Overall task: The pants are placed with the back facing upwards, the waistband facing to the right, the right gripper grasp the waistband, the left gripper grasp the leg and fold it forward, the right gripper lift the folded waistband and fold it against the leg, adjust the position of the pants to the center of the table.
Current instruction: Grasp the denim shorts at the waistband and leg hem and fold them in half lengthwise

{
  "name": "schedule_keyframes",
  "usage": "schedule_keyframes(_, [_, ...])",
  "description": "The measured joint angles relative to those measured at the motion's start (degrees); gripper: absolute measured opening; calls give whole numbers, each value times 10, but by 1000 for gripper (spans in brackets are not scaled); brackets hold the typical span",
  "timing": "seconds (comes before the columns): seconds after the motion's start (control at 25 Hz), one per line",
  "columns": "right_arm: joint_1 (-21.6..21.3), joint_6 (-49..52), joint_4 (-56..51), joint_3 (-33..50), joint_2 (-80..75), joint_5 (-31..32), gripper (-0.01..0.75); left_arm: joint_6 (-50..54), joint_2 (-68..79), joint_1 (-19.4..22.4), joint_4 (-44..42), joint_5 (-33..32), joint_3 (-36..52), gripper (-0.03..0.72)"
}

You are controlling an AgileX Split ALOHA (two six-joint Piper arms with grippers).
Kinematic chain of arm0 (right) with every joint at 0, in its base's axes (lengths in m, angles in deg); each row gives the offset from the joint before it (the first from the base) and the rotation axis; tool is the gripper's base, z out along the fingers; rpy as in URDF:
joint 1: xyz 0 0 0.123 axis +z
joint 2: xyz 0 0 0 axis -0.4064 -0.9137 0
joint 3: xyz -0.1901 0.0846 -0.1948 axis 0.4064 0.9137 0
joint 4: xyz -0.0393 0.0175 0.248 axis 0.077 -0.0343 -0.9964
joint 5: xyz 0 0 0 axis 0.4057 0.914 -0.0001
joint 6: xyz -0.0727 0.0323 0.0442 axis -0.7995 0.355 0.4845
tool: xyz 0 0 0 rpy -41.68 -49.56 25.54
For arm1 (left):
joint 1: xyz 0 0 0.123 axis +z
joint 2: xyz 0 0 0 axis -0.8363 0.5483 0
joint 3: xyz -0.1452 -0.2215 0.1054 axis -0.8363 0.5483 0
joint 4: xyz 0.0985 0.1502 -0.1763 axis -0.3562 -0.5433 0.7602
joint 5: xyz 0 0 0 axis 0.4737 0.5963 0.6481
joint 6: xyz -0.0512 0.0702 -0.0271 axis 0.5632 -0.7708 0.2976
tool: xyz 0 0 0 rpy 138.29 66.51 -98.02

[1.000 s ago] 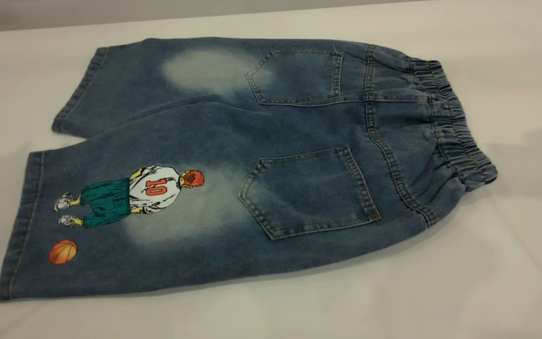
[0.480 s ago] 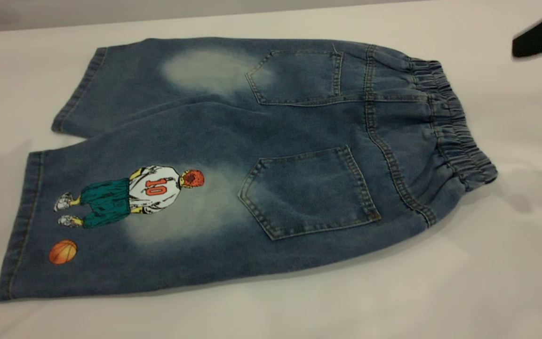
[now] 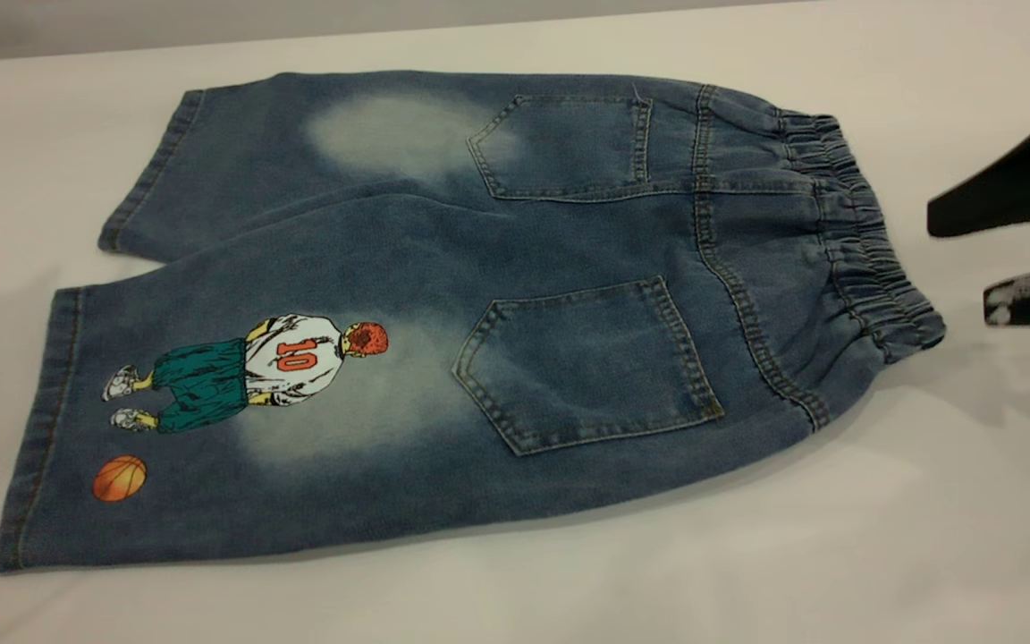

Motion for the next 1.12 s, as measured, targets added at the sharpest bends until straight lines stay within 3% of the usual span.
schedule_keyframes(0.56, [1,-82,-75,-1,-95,10,583,0,0,0,0,0,0,419])
schedule_keyframes(1.12, [8,-81,-140,-1,-128,47,583,0,0,0,0,1,0,419])
